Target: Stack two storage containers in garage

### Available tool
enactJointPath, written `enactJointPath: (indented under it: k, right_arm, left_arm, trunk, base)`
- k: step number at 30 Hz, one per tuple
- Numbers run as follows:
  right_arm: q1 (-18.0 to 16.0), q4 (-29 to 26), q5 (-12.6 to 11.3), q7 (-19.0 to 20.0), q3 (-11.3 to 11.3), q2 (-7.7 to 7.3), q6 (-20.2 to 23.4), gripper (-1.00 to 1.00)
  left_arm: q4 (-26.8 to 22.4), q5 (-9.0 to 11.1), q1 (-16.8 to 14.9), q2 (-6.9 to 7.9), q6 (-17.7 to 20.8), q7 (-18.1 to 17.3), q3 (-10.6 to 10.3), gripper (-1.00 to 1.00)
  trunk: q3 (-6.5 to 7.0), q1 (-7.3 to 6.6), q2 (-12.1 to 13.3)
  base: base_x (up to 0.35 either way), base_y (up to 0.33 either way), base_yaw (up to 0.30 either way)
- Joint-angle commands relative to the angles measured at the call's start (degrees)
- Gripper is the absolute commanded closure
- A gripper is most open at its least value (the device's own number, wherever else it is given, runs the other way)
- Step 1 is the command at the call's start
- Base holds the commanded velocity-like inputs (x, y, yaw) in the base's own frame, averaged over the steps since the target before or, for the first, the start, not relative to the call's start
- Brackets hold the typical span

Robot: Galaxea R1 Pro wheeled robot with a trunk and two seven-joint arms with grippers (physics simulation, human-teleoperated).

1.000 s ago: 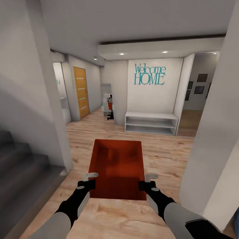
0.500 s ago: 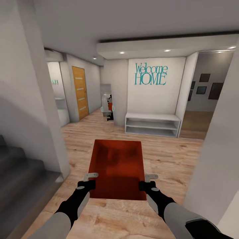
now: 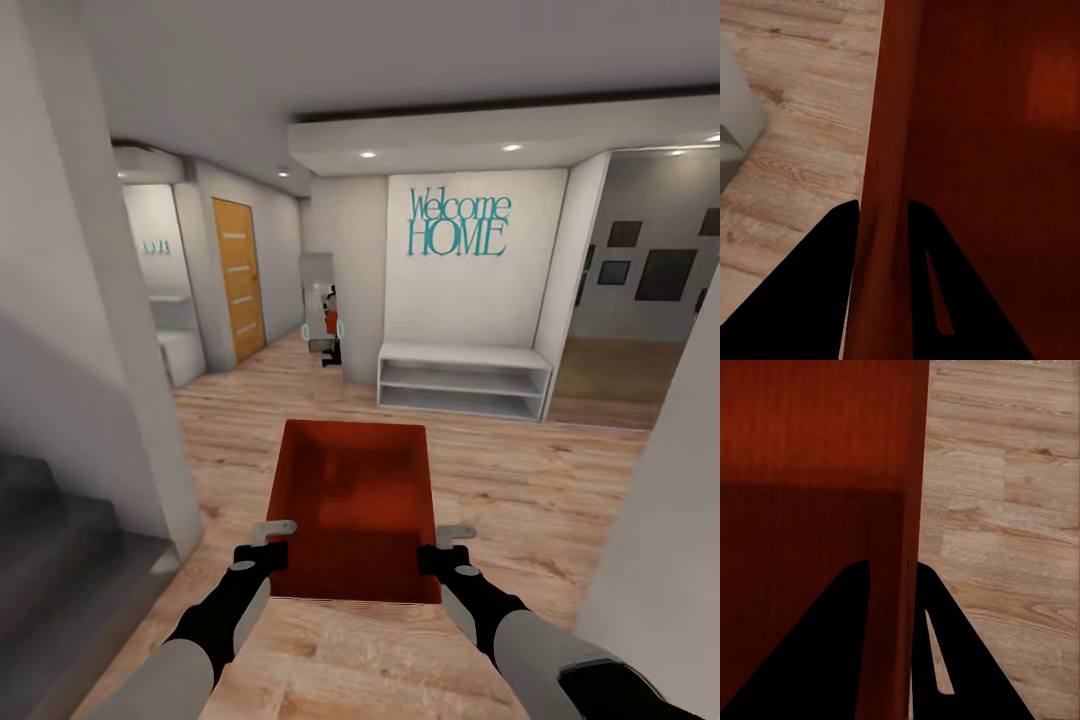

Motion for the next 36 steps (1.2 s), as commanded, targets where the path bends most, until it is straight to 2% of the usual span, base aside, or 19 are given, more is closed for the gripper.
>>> enactJointPath:
  k: [1, 30, 36]
  right_arm:
    - [-0.05, -0.11, 0.1, -4.48, -1.88, 0.04, -3.36, 1.0]
    - [-0.05, -0.11, -0.12, -4.47, -1.88, 0.04, -3.19, 1.0]
    - [-0.05, -0.12, 0.02, -4.55, -1.89, 0.04, -3.2, 1.0]
  left_arm:
    - [-0.03, 3.62, -0.02, -0.47, 0.45, 2.44, 0.75, 1.0]
    - [-0.22, 3.64, -0.02, -0.47, 0.45, 2.44, 0.75, 1.0]
    - [-0.22, 3.63, -0.02, -0.47, 0.45, 2.44, 0.75, 1.0]
  trunk:
    - [-0.09, 0.05, -0.07]
    - [-0.09, 0.05, -0.07]
    - [-0.09, 0.05, -0.07]
  base:
    - [0.322, 0.0, 0.0]
    - [0.322, 0.0, 0.0]
    - [0.322, 0.0, 0.183]
